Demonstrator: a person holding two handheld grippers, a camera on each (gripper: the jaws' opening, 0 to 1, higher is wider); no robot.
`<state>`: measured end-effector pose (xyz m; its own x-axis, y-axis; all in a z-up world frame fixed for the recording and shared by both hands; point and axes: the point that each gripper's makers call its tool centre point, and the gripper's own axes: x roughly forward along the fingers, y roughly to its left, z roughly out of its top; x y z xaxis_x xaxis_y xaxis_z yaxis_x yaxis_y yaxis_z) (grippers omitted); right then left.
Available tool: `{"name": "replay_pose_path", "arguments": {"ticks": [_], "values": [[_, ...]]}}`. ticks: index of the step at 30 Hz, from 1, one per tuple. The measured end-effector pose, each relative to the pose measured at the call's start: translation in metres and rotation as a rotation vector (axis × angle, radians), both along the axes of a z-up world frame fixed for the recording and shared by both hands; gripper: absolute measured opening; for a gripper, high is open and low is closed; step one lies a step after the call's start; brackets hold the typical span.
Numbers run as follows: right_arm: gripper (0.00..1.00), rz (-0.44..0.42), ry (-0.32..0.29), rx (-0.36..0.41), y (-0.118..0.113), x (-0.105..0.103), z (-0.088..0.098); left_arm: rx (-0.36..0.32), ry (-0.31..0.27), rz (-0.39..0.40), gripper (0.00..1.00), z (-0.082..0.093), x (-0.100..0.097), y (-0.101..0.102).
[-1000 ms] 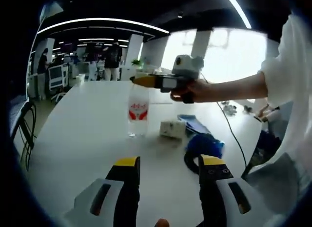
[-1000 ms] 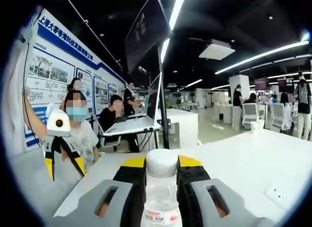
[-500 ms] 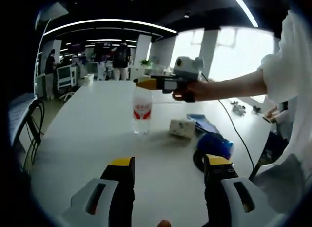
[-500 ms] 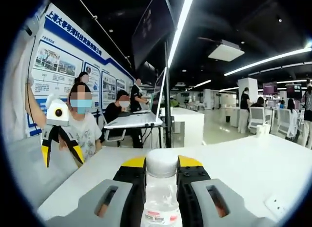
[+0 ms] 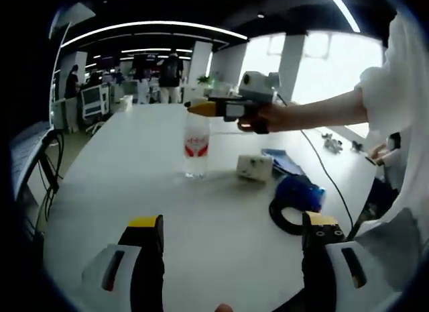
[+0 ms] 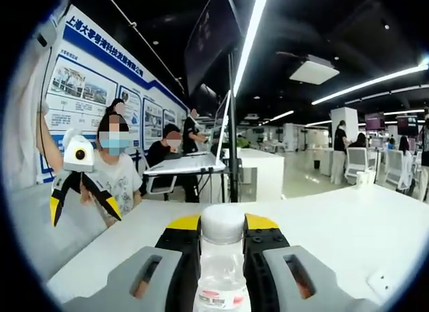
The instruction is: Arrange the tabletop items into an orderly group along one side of the table until the central work area is clear of visible clutter.
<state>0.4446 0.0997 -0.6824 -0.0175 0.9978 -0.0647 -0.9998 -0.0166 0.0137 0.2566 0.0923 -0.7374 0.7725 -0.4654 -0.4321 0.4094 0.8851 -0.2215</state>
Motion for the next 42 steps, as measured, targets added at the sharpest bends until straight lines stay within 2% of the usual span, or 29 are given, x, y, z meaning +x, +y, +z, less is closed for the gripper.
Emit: {"name": "replay_pose_path", "arguments": {"ticks": [8,13,25,37,40,42], "values": [[0.19,0.021,-0.011,0.024,-0.007,-0.004,0.001,0.005,0.022,-0.012,0.82,-0.003,-0.004,-0.002],[0.20,0.043,-0.023,0.023,-0.010,-0.010,0.001,0.002,0.012,-0.009,0.80,0.000,-0.005,-0.003],[0.20,0.055,-0.001,0.034,-0.014,-0.009,0.001,0.014,0.013,-0.018,0.78,0.002,-0.012,-0.006],[0.21,0.045,-0.014,0.004,-0.014,-0.013,-0.004,0.036,0.028,-0.022,0.76,0.001,-0.020,-0.001],[0.25,0.026,-0.018,-0.020,-0.016,-0.011,-0.008,0.035,0.029,-0.022,0.76,0.001,-0.022,-0.002],[0.38,-0.030,-0.025,-0.034,-0.017,-0.002,-0.010,0.033,0.028,-0.022,0.76,0.002,-0.022,-0.003]]}}
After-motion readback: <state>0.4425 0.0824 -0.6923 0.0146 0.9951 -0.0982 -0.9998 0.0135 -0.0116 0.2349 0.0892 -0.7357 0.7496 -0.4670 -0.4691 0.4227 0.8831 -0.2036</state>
